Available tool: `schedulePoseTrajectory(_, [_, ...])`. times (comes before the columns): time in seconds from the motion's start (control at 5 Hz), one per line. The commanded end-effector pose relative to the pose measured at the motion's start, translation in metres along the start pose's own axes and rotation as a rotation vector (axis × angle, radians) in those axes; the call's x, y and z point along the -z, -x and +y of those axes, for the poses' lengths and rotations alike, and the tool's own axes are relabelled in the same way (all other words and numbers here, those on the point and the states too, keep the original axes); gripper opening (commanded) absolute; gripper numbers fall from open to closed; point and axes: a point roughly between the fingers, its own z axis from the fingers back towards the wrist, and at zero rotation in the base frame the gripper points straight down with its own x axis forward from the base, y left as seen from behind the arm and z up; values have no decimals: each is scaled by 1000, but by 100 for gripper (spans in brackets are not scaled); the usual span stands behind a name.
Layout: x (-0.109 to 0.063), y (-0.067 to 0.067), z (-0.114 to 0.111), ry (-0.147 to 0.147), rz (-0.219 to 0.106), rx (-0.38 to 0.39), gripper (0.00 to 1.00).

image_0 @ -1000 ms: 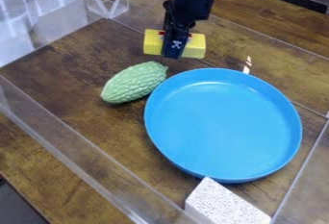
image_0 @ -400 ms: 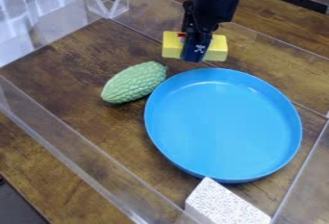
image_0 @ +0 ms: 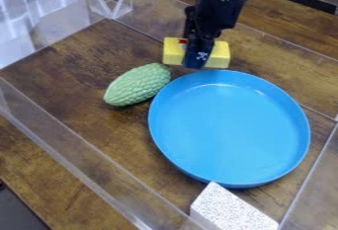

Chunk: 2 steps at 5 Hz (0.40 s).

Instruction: Put the yellow block in the blue tray

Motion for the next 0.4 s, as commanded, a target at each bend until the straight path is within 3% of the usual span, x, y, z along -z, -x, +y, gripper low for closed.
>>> schedulePoseTrajectory(0.0, [-41,-5,4,-82,-61,2,0])
schedulePoseTrajectory(0.2, [-44,-6,-1,-90,-61,3,0])
